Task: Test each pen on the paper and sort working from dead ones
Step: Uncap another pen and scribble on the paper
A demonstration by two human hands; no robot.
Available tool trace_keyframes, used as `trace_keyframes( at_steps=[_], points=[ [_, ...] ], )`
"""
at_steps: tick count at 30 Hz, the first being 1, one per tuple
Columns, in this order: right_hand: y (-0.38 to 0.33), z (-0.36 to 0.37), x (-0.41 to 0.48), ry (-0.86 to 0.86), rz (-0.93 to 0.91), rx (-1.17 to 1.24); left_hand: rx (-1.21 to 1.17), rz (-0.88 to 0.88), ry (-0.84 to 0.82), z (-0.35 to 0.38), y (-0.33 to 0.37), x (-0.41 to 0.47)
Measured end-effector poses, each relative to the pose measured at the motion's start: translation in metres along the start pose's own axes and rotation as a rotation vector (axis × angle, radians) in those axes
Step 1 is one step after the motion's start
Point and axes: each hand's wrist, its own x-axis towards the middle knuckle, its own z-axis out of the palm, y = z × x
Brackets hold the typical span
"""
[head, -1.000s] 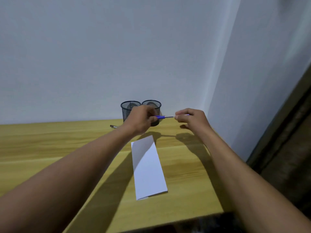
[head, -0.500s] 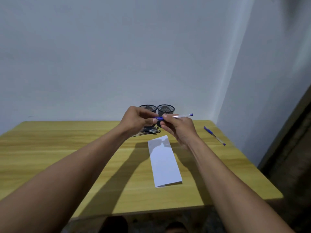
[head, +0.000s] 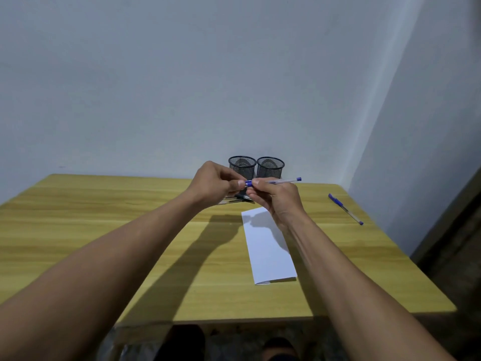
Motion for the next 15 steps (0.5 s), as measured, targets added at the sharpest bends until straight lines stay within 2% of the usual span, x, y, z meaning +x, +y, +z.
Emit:
trace_keyframes(
  at_steps=[2, 6, 10, 13, 15],
  points=[
    [0.003, 0.001, 0.001, 0.008, 0.006, 0.017, 0.029, 0.015, 0.029, 0.002, -0.002, 0.0],
    [0.008, -0.002, 0.004, 0.017, 0.004, 0.003, -0.077, -0.059, -0.011, 0.004, -0.003, 0.004],
    [0.011, -0.003, 0.008, 0.027, -0.003, -0.012, 0.032, -0.018, -0.011, 0.006, -0.006, 0.004],
    [0.009, -0.012, 0.012, 0.06, -0.012, 0.021, -0.083, -0.112, 0.063, -0.004, -0.017, 0.004],
    [0.005, -0.027, 0.015, 0.096, -0.018, -0.007, -0.074, -0.159, 0.091, -0.019, -0.032, 0.004]
  ],
)
